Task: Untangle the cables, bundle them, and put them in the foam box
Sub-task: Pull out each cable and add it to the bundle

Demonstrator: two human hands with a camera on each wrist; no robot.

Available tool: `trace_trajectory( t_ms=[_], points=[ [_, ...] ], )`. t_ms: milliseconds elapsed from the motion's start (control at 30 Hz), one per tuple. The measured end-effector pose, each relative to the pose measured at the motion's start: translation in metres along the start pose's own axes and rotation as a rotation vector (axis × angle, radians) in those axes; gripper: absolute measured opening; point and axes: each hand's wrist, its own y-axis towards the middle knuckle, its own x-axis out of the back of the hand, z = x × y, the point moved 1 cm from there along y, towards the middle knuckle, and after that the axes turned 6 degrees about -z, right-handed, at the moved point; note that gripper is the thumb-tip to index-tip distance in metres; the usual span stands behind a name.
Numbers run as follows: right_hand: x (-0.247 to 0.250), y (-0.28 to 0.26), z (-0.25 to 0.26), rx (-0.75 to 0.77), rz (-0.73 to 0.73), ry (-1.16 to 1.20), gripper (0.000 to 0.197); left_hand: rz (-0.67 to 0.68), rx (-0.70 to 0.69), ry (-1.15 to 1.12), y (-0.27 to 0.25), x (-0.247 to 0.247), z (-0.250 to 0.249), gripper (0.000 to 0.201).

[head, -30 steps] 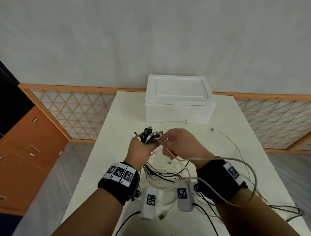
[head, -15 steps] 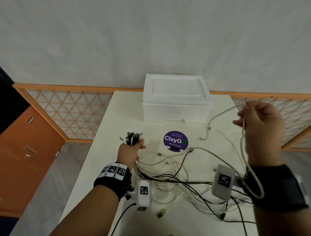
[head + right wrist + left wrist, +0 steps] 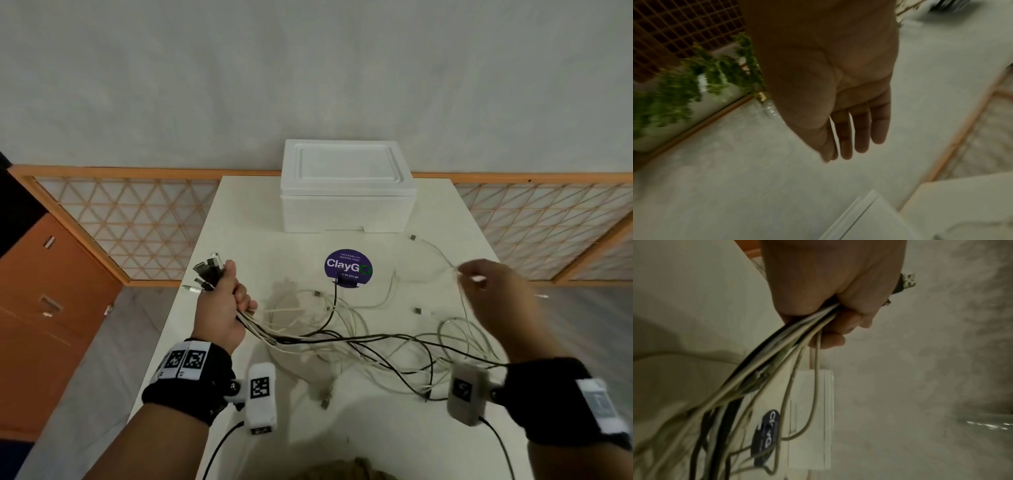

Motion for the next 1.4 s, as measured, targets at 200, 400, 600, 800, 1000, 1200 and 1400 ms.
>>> trace_trajectory(
  t_ms=[200,400,600,800,1000,1200,1400],
  points=[
    [-0.074,-0.076,0.141,0.511,0.702,0.094,0.09,0.302,0.013,-0.026,-0.059,-0.04,0.003,0.042],
    [-0.099,-0.08,0.093,0.554,0.612,-0.185,0.019,0.327,-0.029,-0.108,-0.068,-0.015,-0.031,0.042],
    [-0.064,-0.048,0.005,0.458,0.428,-0.273,0.013,0.081,0.003,-0.32,-0.047,0.033,-0.043,0.046],
    [-0.034,-0.033,-0.036,0.514,0.231,-0.205,0.025,-0.094,0.064,-0.335,-0.044,0.044,-0.021,0.054],
    [-0.024,-0.037,-0.07,0.512,0.38,-0.267,0.016,-0.238,0.158,-0.228,-0.05,0.047,0.03,0.044],
    [-0.029,-0.036,-0.097,0.277,1.091,-0.446,0.036,-0.426,0.342,-0.139,-0.057,0.072,0.106,0.028],
    [-0.073,-0.013,-0.067,0.145,0.713,-0.138,0.025,-0.463,0.344,-0.128,-0.06,0.084,0.121,0.022]
  ],
)
